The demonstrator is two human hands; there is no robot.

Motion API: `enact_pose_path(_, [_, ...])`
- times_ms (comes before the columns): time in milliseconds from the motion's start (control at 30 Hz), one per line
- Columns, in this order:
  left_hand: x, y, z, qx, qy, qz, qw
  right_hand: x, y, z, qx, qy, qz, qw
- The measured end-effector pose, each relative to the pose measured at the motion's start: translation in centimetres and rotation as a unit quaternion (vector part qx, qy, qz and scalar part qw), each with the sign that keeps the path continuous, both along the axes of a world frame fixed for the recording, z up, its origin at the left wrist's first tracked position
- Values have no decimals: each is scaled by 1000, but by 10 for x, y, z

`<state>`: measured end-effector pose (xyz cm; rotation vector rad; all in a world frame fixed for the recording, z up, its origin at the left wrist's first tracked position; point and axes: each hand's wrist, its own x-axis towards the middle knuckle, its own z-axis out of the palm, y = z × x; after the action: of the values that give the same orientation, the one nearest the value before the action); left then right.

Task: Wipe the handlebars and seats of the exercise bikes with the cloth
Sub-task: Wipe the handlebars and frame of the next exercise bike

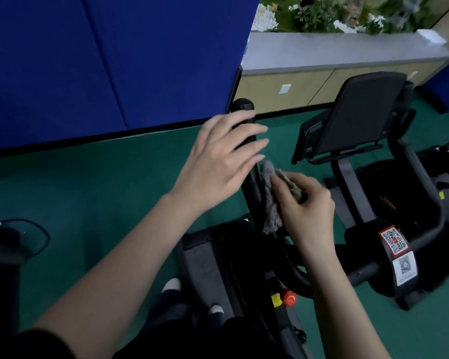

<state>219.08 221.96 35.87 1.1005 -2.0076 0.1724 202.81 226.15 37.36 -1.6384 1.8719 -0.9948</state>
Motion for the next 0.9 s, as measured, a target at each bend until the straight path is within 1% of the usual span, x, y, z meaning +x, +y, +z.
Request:
enact_pose_path(33, [0,-6,3,0,-25,-18,1000,2,0,0,-24,-7,-4,1000])
enact_pose_path(100, [1,-16,8,7,-62,-38,997,9,-2,1,-52,0,22,998])
enact_pose_path(200, [3,-27,10,16,-83,-52,995,11,1,0,-66,27,68,995])
enact_pose_path(300, [3,-33,11,27,-82,-69,994,-1,9,-1,-60,18,93,994])
enact_pose_path(467, [4,-40,11,38,-61,-97,993,12,3,-1,-80,-19,90,993])
enact_pose_path(533, [5,-41,9,39,-57,-106,992,19,4,0,-82,2,121,989])
enact_pose_path(633, [6,-43,8,34,-55,-115,991,14,15,-2,-75,59,162,982])
enact_pose_path(700, [6,-44,6,26,-54,-116,991,7,26,-3,-84,52,130,987])
enact_pose_path(800, [6,-42,3,13,-56,-109,992,4,30,-5,-89,20,0,996])
enact_pose_path(833, [5,-40,3,10,-58,-107,993,6,28,-5,-72,15,-31,997])
enact_pose_path(900, [2,-38,3,7,-62,-107,992,13,21,-5,-16,8,-52,998])
